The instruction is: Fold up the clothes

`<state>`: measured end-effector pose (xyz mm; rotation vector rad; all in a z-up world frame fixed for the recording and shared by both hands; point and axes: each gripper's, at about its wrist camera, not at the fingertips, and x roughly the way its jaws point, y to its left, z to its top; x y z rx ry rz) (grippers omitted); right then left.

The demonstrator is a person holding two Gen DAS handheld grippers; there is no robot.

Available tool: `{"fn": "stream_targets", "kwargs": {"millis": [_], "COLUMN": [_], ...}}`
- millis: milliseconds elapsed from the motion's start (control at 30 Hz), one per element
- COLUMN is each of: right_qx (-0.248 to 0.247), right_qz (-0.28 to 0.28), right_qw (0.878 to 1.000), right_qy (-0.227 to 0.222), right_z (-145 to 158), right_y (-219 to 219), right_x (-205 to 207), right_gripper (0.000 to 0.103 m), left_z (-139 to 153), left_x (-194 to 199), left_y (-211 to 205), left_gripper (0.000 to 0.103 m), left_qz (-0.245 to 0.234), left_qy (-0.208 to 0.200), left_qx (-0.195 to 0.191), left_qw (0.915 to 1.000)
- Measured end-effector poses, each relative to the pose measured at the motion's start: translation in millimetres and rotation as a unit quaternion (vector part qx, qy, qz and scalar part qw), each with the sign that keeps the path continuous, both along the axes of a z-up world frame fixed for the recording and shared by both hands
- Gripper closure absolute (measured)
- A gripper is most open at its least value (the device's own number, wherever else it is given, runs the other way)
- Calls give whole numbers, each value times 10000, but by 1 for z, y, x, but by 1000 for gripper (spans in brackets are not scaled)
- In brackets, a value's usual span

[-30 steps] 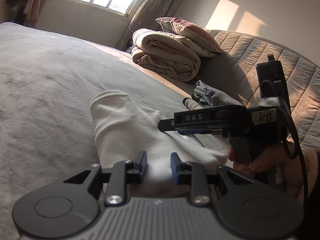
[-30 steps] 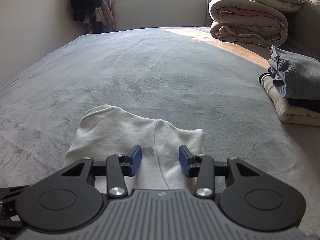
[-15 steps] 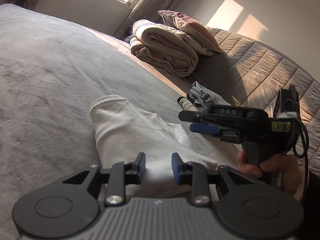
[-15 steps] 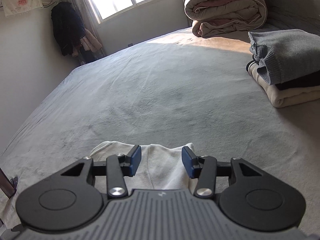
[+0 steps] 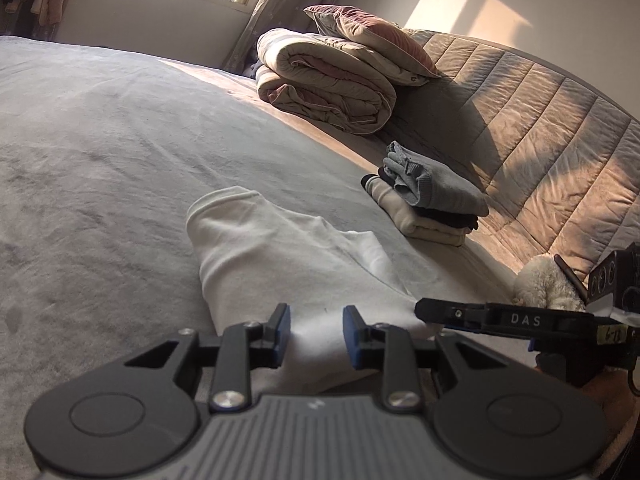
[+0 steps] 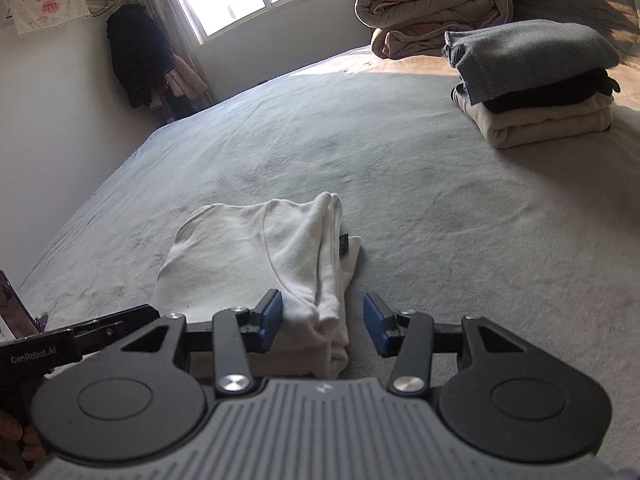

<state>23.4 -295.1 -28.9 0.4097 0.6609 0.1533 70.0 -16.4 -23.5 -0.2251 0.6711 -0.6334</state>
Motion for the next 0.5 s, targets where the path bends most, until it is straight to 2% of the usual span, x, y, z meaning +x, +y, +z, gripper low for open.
{"fn": "stream_targets", "kwargs": {"millis": [133, 200, 300, 400, 467, 500], "right_qx": [667, 1196, 2043, 2785, 3162, 3226], "right_qz": [-177, -261, -348, -452, -547, -616], "right_qw": [9976, 9923, 9775, 9574, 9443, 9416], "right_qy": [97, 184, 382, 620, 724, 742], "right_z": [-1, -4, -16, -31, -41, -44], "right_y": [-11, -15, -21, -22, -20, -18], "right_x": [-10, -17, -25, -32, -30, -29], "right_gripper": [52, 46, 43, 42, 41, 40], "left_z": [9, 11, 13, 12, 10, 8], "left_x": [-1, -2, -2, 1, 3, 3], "left_y": [-2, -2, 0, -3, -7, -10], "left_gripper": [73, 72, 71, 71, 71, 71], "left_qz": [-30, 9, 117, 147, 137, 128], "left_qy": [-43, -25, 18, 93, 128, 126], "left_qx": [315, 388, 404, 357, 392, 426], "left_qw": [9995, 9992, 9991, 9992, 9991, 9989]}}
